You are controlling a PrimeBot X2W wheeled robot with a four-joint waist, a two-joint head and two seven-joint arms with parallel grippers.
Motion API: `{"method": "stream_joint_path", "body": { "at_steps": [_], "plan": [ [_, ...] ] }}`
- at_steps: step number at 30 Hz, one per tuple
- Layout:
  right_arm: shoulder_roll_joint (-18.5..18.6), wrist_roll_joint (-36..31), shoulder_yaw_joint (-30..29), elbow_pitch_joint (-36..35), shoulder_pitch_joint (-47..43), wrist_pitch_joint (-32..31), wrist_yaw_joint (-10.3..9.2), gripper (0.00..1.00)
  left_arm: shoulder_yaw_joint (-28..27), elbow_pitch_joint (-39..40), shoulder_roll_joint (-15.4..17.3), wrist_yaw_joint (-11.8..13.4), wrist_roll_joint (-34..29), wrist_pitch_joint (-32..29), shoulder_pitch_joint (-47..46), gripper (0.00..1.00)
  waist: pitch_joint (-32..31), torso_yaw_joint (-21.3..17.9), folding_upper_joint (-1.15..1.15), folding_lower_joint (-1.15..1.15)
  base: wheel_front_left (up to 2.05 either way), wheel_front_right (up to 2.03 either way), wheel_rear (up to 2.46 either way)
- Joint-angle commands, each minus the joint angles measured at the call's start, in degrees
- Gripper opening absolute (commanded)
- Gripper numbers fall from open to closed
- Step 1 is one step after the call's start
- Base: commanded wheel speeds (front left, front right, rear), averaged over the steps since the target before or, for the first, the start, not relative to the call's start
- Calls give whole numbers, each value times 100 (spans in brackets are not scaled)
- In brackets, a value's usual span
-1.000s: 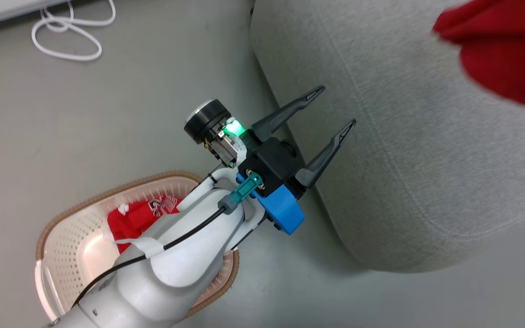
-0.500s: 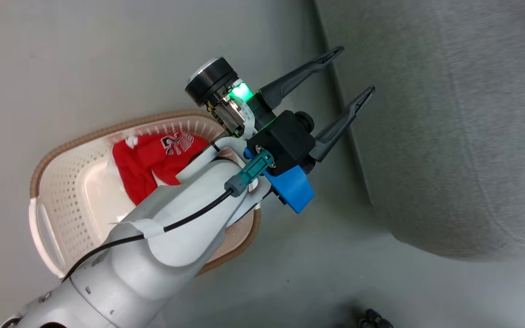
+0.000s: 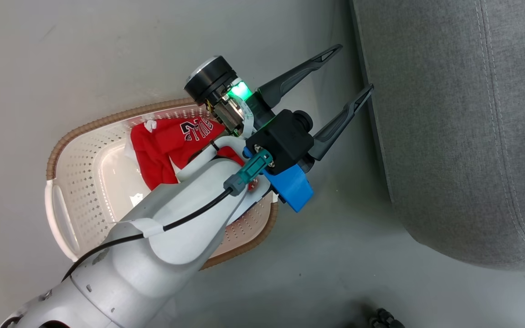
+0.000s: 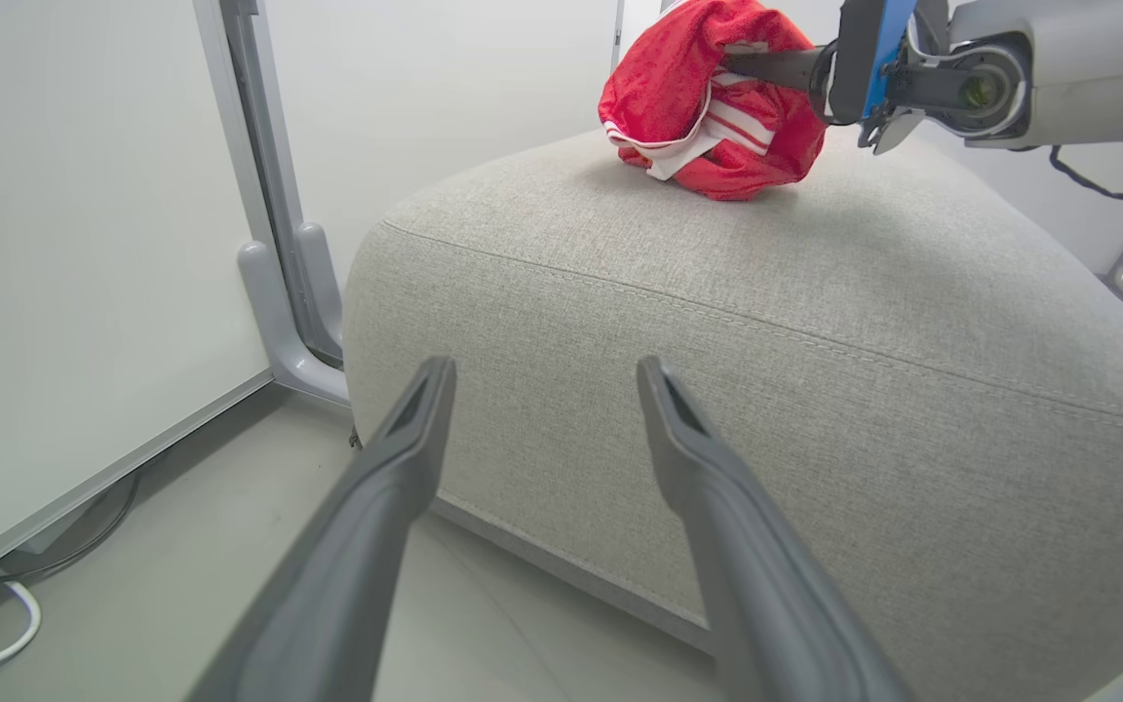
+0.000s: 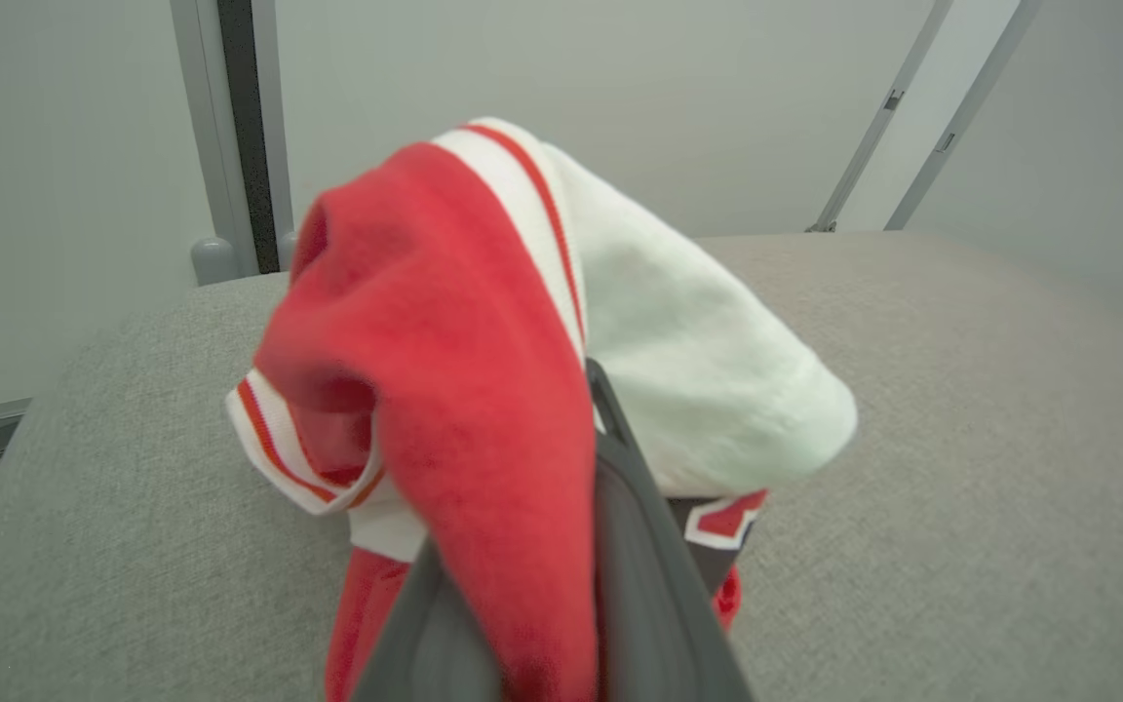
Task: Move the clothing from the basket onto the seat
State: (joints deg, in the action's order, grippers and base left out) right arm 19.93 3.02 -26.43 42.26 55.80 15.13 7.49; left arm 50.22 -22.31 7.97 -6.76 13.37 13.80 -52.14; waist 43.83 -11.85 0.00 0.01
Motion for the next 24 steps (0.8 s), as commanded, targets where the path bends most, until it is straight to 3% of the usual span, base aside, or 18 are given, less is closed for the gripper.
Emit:
{"method": "stream_joint_path", "body": {
  "at_steps": [1,4,5,6,7,14,24],
  "plan": [
    [-46,61,26,97,-60,3,1,0,-11,-19,-4,41,26,46,-63,100,-41,17,0,-1,0,0,0],
    [-67,159,39,384,-115,3,1,0,-8,-50,-32,51,47,58,-37,100,-142,42,0,-1,0,0,0],
    [-59,160,53,431,-103,3,1,19,-3,-60,-44,54,58,72,-10,100,-191,51,0,-1,0,0,0],
    [-45,161,64,463,-113,4,1,82,5,-79,-48,55,71,83,22,100,-247,59,0,-1,0,0,0],
    [-35,173,60,475,-142,4,1,100,6,-93,-49,66,74,97,58,100,-311,65,0,-1,0,0,0],
    [-120,116,27,5,-882,4,1,100,-135,-197,-135,160,247,141,412,100,-1036,172,0,-1,0,0,0],
    [-526,162,643,-1626,-2485,5,1,100,-871,75,-46,362,439,146,1286,100,-2068,426,0,-1,0,0,0]
  ]
}}
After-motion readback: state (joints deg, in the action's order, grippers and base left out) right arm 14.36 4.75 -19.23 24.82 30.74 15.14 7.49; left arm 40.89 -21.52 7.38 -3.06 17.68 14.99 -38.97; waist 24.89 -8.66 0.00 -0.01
